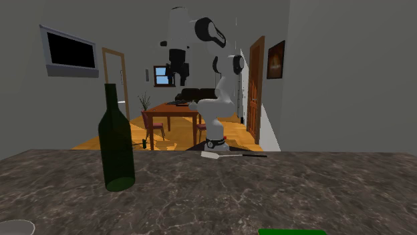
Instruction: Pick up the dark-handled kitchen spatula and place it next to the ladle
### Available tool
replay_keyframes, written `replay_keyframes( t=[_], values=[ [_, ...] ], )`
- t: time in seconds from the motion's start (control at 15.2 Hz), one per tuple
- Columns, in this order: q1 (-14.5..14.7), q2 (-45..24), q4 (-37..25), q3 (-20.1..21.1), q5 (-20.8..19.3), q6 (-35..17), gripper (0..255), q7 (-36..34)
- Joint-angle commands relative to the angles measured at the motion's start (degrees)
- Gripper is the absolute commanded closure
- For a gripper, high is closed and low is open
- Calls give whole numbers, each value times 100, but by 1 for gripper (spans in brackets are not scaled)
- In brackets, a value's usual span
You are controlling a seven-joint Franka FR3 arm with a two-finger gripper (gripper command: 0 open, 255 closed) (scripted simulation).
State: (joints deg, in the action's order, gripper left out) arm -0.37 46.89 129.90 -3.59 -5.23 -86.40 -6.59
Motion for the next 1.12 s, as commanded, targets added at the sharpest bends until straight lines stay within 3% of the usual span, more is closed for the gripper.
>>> replay_keyframes(
  t=[0.0, 0.53, 1.06],
  values=[
    [0, 0, 0, 0, 0, 0, 0, 0],
    [-150, 805, 1411, 903, 800, -409, 0, -1781],
    [-66, 1074, 2351, 2061, 1953, -1012, 0, -3616]
  ],
)
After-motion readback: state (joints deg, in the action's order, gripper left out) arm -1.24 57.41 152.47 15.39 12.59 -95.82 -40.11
